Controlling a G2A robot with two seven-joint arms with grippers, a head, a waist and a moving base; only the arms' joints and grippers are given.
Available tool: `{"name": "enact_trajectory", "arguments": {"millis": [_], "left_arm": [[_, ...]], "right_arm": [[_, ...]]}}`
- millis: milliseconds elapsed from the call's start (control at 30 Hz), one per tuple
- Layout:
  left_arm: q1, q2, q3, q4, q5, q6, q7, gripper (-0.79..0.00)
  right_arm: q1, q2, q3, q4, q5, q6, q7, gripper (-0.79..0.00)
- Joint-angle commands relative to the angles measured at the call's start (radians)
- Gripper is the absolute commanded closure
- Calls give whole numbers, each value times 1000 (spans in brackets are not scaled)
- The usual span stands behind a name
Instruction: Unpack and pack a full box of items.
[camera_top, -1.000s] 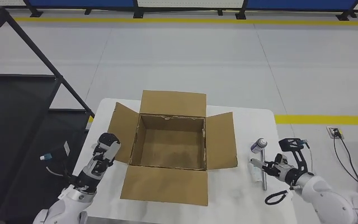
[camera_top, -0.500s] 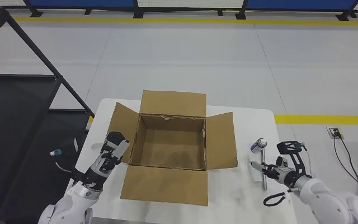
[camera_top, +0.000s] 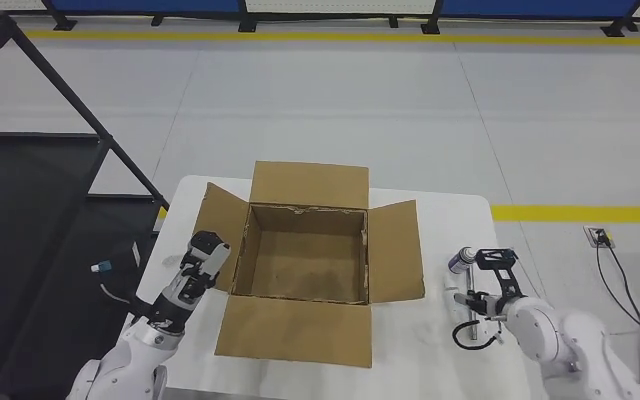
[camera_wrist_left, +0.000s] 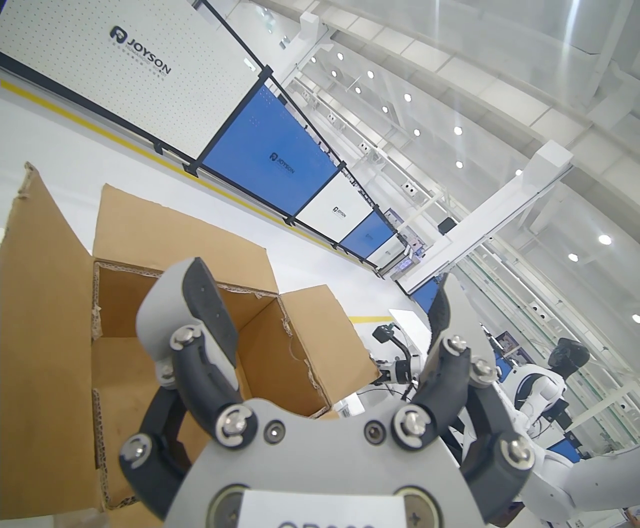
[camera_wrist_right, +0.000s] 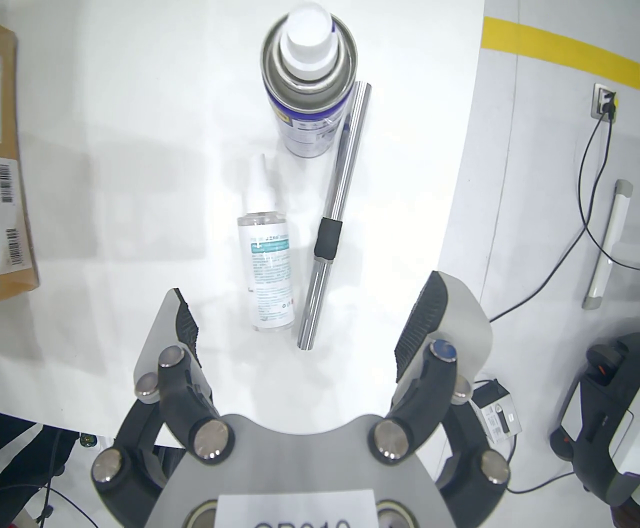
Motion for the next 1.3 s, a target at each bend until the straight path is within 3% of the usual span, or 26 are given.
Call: {"name": "enact_trajectory", "arguments": {"millis": [0, 67, 200, 333, 867, 1267], "left_arm": [[-4, 0, 1, 2, 0, 1, 1, -785], [-7, 0, 2, 6, 0, 1, 2, -785], [-12, 1, 2, 10, -2, 4, 2, -785], [-16, 1, 2, 12, 0, 8, 3, -785], [-23, 3, -2, 11, 7, 19, 4, -785], [-19, 5, -7, 5, 14, 21, 6, -785]], "right_arm": [[29, -4, -16, 40, 0, 9, 6, -625], [55, -8, -29, 83, 13, 6, 6, -616], [103, -14, -46, 168, 42, -8, -3, -477], [139, -20, -67, 227, 55, -24, -9, -388], [258, -46, -151, 409, 57, -25, -9, -299], [303, -62, -190, 493, 63, -29, -32, -277]]}}
